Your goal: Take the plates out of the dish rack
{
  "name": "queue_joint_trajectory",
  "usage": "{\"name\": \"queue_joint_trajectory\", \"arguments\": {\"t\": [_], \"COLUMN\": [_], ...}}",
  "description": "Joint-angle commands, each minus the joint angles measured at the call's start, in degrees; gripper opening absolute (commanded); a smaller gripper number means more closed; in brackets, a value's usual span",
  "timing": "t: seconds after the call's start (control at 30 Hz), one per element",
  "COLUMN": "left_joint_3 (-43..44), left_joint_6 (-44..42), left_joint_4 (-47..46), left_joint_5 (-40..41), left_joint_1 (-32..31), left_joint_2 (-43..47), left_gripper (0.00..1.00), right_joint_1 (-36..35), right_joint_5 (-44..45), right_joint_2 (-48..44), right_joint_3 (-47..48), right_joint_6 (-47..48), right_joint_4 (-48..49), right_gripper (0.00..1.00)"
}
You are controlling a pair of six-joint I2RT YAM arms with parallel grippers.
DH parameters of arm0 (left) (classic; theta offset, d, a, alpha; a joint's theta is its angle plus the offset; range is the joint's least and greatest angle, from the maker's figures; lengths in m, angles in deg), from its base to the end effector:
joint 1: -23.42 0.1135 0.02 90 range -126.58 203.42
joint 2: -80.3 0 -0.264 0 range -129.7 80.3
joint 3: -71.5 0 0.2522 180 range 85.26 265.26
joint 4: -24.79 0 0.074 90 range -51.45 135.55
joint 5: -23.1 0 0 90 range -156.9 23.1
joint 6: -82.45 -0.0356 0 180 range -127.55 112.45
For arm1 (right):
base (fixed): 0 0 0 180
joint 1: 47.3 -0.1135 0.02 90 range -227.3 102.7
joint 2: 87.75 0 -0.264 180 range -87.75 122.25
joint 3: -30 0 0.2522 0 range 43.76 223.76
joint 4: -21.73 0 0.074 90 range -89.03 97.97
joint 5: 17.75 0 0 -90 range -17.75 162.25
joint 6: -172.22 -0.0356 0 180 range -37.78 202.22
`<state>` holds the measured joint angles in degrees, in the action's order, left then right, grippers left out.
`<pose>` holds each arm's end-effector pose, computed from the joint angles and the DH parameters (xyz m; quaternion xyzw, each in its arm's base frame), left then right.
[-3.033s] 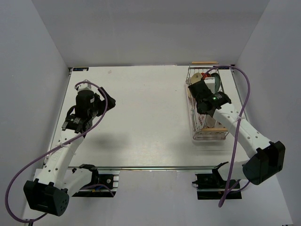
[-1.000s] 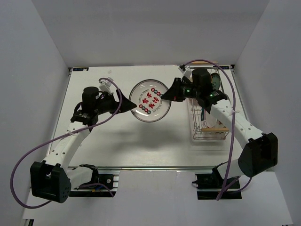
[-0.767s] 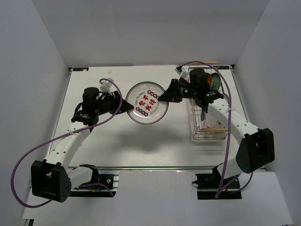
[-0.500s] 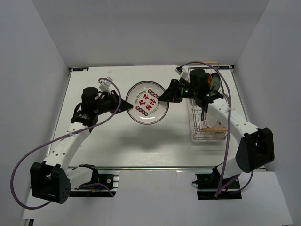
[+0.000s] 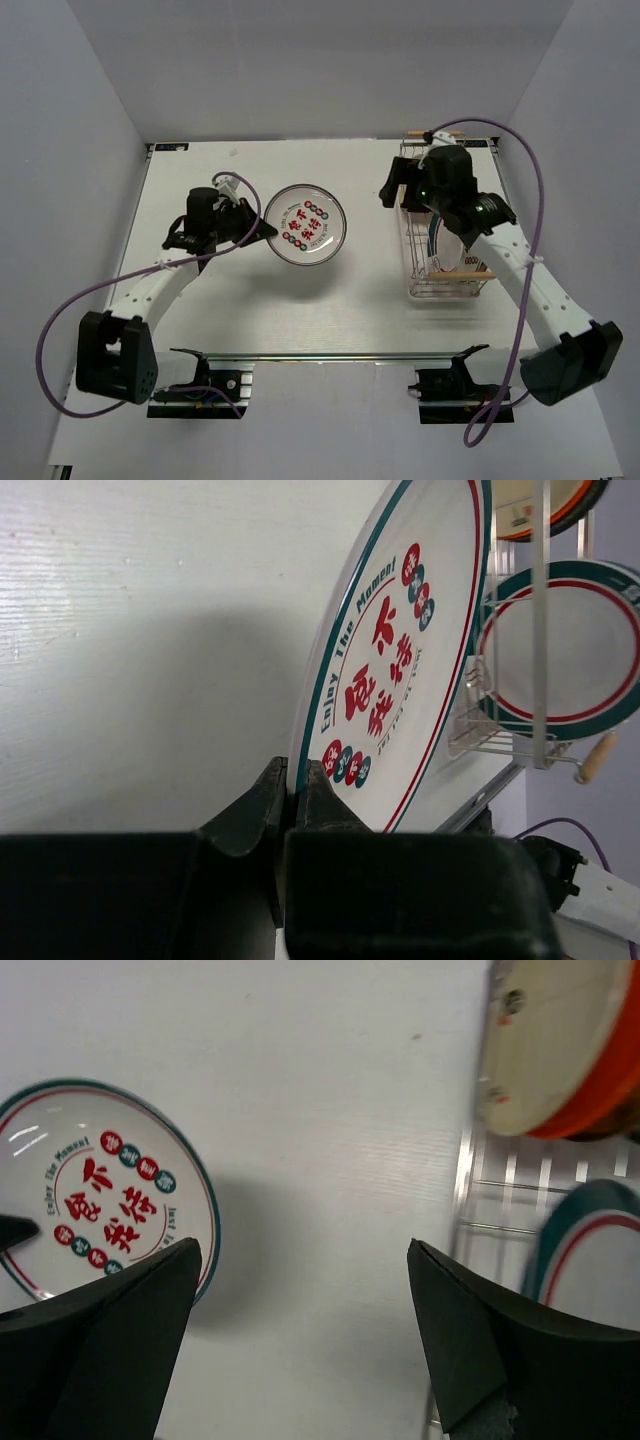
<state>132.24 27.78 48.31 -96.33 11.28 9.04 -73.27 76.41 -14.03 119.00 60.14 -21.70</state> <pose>0.2604 -0.0739 0.2587 -0.0549 0.8607 -0.3880 0.3251 0.2581 0.1228 0.3817 -0.0105 0.8574 0.1807 0.4818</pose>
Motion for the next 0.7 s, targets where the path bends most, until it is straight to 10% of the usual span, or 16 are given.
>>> {"name": "queue_joint_trajectory", "arguments": {"t": [0.0,0.67], "left_joint_3": [1.0,9.62], "left_joint_6": [-0.61,-5.1], "left_joint_4": [-5.53,-2.56], "left_joint_5": [-3.7,-2.92], "left_joint_1": [-0.51,-1.04], "left_joint_2": [-3.69,-28.93], "left_gripper": [0.0,0.0], "right_joint_1": [0.05,0.75], "right_joint_5": [15.6,33.79], "right_joint_2": [-4.27,-8.15], "right_joint_3": [-0.61,-5.81], "right_joint_6": [3.19,1.43], "right_joint_4": [-3.99,-13.13], "right_gripper": [0.89,0.89]}}
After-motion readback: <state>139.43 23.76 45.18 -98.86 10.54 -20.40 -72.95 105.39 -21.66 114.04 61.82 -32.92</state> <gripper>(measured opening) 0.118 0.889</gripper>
